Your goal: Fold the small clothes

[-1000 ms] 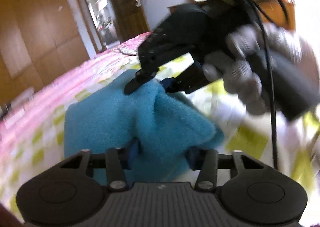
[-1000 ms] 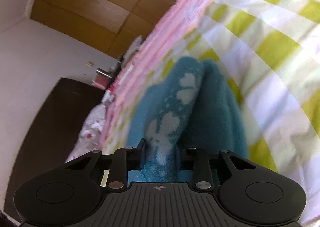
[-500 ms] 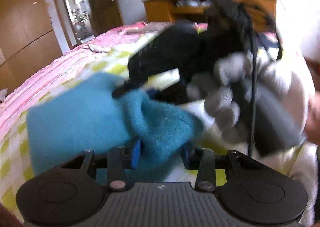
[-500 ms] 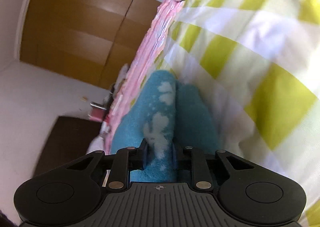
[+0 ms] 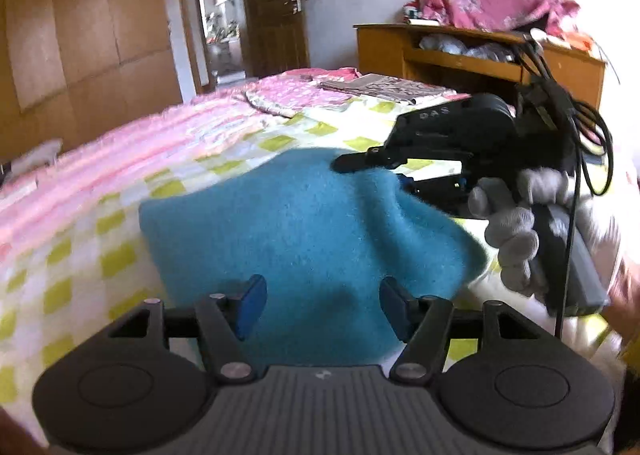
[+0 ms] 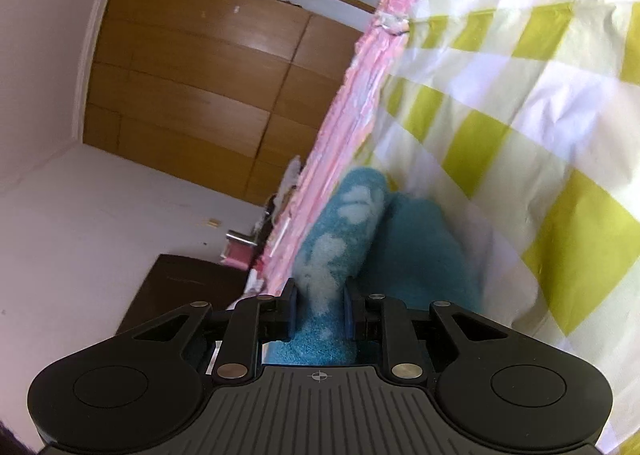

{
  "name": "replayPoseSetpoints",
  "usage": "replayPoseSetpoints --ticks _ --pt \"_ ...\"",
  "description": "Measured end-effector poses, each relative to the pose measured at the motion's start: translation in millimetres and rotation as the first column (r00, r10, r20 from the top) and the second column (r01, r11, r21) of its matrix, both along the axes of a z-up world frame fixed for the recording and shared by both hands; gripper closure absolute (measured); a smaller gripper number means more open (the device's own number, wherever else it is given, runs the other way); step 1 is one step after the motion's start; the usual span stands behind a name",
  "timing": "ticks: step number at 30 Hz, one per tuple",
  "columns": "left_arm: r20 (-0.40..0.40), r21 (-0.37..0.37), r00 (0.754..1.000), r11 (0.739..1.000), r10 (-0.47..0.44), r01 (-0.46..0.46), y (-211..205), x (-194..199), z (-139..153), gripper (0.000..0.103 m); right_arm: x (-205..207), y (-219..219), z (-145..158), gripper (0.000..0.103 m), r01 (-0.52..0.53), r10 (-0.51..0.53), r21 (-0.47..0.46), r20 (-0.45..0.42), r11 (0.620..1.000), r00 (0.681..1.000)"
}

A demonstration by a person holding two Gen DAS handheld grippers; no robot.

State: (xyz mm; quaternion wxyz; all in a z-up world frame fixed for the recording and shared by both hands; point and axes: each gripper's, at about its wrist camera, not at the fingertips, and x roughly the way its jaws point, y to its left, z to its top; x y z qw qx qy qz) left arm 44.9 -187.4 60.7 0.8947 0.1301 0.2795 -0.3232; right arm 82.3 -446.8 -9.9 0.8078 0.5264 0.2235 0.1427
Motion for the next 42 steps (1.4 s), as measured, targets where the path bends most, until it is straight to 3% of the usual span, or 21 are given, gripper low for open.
replayPoseSetpoints --ticks 2,5,8,16,25,28,34,39,42 --pt "-0.004 -0.002 1.000 1.000 -0.007 0.007 -1.0 -8.1 -3.6 0.036 2.7 -4.6 -13.6 0.082 0.000 0.001 0.035 -0.034 0.999 0.999" --pt "0.070 0.088 0.996 0.995 -0.060 0.054 -13.4 -34.0 -20.2 0.036 5.5 -11.9 -30.1 0.082 -0.001 0.009 0.114 -0.067 0.993 0.998" --pt "0.122 0.151 0.989 0.986 -0.089 0.071 -29.0 -44.9 -35.6 0.036 3.4 -13.0 -22.7 0.082 0.001 0.004 0.090 -0.050 0.996 0.999" --pt "0.252 0.228 0.967 0.973 -0.034 -0.025 -22.3 -57.5 -55.0 0.035 0.7 -16.7 -33.4 0.082 0.000 0.008 0.134 -0.061 0.991 0.998" --pt "0.275 0.191 0.957 0.970 0.091 -0.148 7.9 -66.4 -50.2 0.035 3.5 -17.2 -36.1 0.082 0.003 0.006 0.143 -0.067 0.990 0.998" --pt "0.270 0.201 0.950 0.956 0.156 -0.214 13.7 -54.4 -59.4 0.035 3.8 -17.4 -36.8 0.082 0.004 0.006 0.143 -0.068 0.990 0.998" --pt "0.285 0.173 0.937 0.951 0.201 -0.256 -1.2 -23.8 -72.1 0.032 0.2 -17.6 -33.3 0.082 0.029 -0.020 0.121 -0.076 0.992 0.997" --pt "0.216 0.066 0.919 0.934 0.331 -0.352 24.2 -3.9 -56.4 0.032 -10.7 -26.7 -8.7 0.083 0.096 -0.095 0.030 -0.030 0.995 0.995" --pt "0.173 0.081 0.921 0.926 0.350 -0.368 24.0 8.3 -65.1 0.037 -10.8 -31.0 -13.5 0.084 0.100 -0.100 0.008 -0.040 0.995 0.994"
